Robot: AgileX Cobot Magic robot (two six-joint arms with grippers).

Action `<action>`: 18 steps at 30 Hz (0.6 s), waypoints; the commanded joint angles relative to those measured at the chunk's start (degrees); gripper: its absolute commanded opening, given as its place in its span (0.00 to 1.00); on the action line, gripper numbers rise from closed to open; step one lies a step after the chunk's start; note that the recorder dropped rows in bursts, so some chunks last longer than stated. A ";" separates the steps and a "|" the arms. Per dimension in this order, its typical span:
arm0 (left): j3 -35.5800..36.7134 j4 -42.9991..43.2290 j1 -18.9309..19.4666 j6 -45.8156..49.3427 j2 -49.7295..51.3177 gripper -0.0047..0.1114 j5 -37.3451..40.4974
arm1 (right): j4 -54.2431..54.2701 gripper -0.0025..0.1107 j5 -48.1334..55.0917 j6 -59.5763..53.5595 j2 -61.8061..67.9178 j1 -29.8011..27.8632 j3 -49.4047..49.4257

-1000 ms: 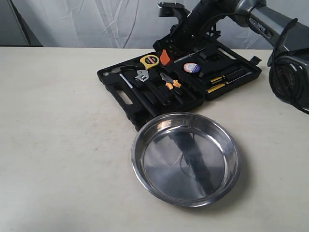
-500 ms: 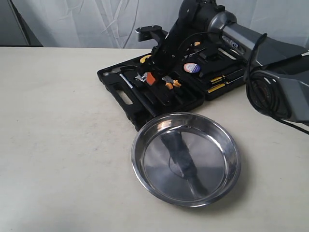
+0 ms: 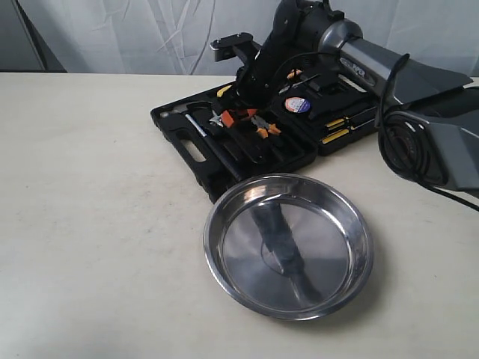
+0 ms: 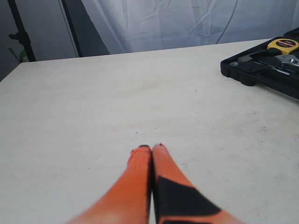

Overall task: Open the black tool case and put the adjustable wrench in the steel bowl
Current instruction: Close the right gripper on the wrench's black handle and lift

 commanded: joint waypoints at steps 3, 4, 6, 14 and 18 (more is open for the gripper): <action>-0.16 0.24 0.22 -0.07 -0.15 0.04 -0.61 | -0.08 0.45 -0.02 0.24 2.21 0.24 -0.26; -0.16 0.24 0.22 -0.07 -0.15 0.04 -0.61 | -0.08 0.45 -0.02 0.24 2.39 0.24 -0.26; -0.16 0.24 0.22 -0.07 -0.15 0.04 -0.61 | -0.18 0.45 -0.02 0.24 3.15 0.50 -0.26; -0.16 0.24 0.22 -0.07 -0.15 0.04 -0.61 | 2.05 0.45 0.29 0.24 4.13 1.27 -0.26; -0.16 0.24 0.22 -0.07 -0.15 0.04 -0.61 | -1.46 0.36 1.21 0.24 4.23 2.12 -0.26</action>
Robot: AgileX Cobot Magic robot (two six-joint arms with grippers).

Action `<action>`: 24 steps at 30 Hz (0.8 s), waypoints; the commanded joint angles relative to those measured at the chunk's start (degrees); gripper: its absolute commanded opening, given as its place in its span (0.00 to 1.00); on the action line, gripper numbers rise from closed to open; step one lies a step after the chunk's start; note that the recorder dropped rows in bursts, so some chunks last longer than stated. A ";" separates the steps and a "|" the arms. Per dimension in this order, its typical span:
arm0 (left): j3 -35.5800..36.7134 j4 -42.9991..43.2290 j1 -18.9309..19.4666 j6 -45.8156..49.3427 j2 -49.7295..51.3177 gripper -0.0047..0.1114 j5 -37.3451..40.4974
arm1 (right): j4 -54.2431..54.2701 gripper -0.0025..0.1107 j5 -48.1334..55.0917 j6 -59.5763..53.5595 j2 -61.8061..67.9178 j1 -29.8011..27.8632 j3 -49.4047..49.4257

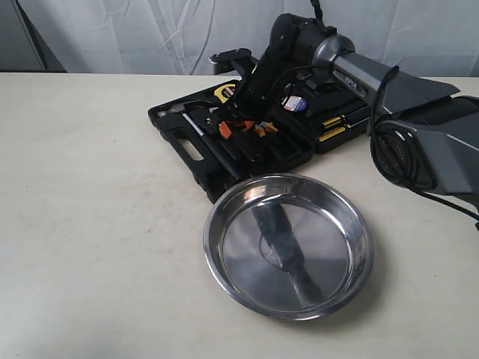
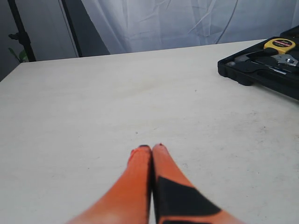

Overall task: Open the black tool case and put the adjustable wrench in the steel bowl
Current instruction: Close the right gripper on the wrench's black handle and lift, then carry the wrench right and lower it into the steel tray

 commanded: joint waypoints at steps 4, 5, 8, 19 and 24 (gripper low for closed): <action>-0.16 0.24 0.22 -0.07 -0.15 0.04 -0.61 | -4.72 0.02 1.59 -0.80 1.27 1.51 0.31; -0.16 0.24 0.22 -0.07 -0.15 0.04 -0.61 | -3.93 0.02 1.59 -0.80 1.27 1.51 0.31; -0.16 0.24 0.22 -0.07 -0.15 0.04 -0.61 | -1.63 0.01 1.85 -0.80 -0.05 1.51 0.17; -0.16 0.24 0.22 -0.07 -0.15 0.04 -0.61 | -0.02 0.01 -0.23 -0.80 -6.89 1.51 0.17; -0.16 0.24 0.22 -0.07 -0.15 0.04 -0.61 | -0.33 0.01 2.15 -0.80 -8.58 1.51 0.17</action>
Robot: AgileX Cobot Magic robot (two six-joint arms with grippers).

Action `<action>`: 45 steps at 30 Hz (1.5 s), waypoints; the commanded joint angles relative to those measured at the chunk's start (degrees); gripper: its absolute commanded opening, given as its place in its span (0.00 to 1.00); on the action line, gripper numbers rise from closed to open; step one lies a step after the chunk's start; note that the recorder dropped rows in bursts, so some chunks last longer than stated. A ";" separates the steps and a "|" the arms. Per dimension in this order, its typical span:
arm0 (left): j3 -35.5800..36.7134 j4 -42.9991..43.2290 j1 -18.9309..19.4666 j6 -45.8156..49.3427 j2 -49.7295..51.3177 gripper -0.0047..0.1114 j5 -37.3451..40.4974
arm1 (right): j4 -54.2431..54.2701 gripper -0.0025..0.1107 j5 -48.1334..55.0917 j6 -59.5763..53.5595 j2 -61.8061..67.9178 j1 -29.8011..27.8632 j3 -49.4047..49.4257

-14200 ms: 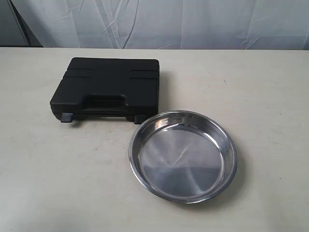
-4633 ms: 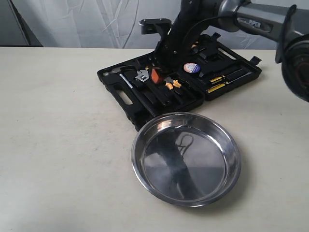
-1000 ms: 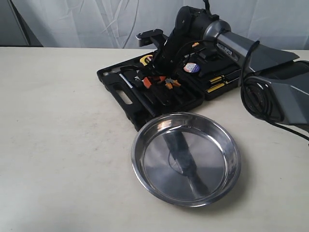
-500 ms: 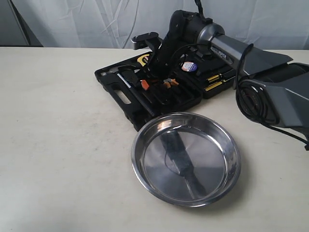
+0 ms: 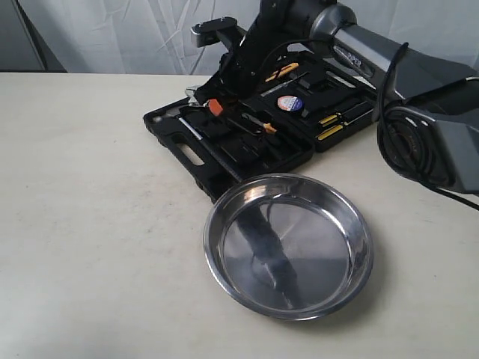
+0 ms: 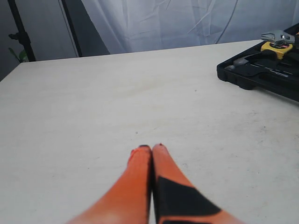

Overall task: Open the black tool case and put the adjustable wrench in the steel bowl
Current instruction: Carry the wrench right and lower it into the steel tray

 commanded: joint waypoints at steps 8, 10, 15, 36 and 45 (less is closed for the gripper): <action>-0.16 0.24 0.22 -0.07 -0.15 0.04 -0.61 | -0.48 0.01 6.62 3.20 -5.97 -1.06 -0.20; -0.16 0.24 0.22 -0.07 -0.15 0.04 -0.61 | -0.61 0.01 6.62 4.26 -6.69 -1.48 0.15; -0.16 0.24 0.22 -0.07 -0.15 0.04 -0.61 | -1.69 0.01 6.62 5.68 -11.10 -2.15 3.71; -0.16 0.24 0.22 -0.07 -0.15 0.04 -0.61 | -8.11 0.01 -15.73 11.45 -50.87 -2.15 68.28; -0.16 0.24 0.22 -0.07 -0.15 0.04 -0.61 | -2.96 0.01 -28.14 8.56 -56.18 -2.05 84.58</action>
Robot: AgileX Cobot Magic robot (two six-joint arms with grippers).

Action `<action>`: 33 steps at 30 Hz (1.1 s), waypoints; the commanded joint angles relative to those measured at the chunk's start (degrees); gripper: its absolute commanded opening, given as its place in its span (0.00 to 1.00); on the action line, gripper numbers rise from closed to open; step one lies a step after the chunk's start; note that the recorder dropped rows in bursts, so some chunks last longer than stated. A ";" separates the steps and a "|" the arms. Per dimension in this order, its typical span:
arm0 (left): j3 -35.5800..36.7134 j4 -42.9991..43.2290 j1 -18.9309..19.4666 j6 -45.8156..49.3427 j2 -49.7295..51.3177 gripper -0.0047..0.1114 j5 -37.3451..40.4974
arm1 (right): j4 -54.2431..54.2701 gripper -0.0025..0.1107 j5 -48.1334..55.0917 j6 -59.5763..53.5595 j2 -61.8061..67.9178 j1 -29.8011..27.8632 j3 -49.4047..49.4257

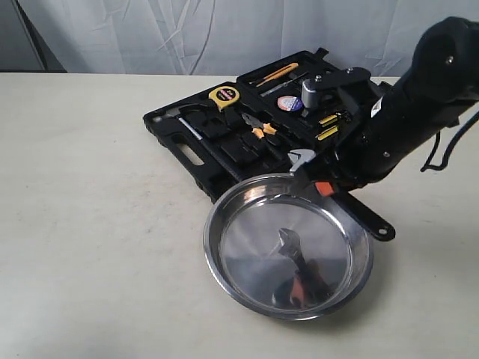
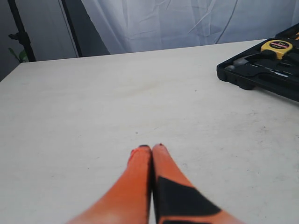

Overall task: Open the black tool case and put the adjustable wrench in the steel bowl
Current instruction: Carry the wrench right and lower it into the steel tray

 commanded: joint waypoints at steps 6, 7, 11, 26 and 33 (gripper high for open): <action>-0.16 0.24 0.22 -0.07 -0.15 0.04 -0.61 | 12.73 0.01 -9.10 -9.18 4.15 -0.23 2.82; -0.16 0.24 0.22 -0.07 -0.15 0.04 -0.61 | 13.78 0.01 -10.02 -10.19 5.12 -0.23 2.82; -0.16 0.24 0.22 -0.07 -0.15 0.04 -0.61 | 17.93 0.01 -10.78 -16.86 10.17 -0.23 2.82; -0.16 0.24 0.22 -0.07 -0.15 0.04 -0.61 | 28.62 0.01 -15.75 -36.44 16.05 3.18 3.18; -0.16 0.24 0.22 -0.07 -0.15 0.04 -0.61 | 28.38 0.01 -17.60 -37.33 20.11 3.94 3.18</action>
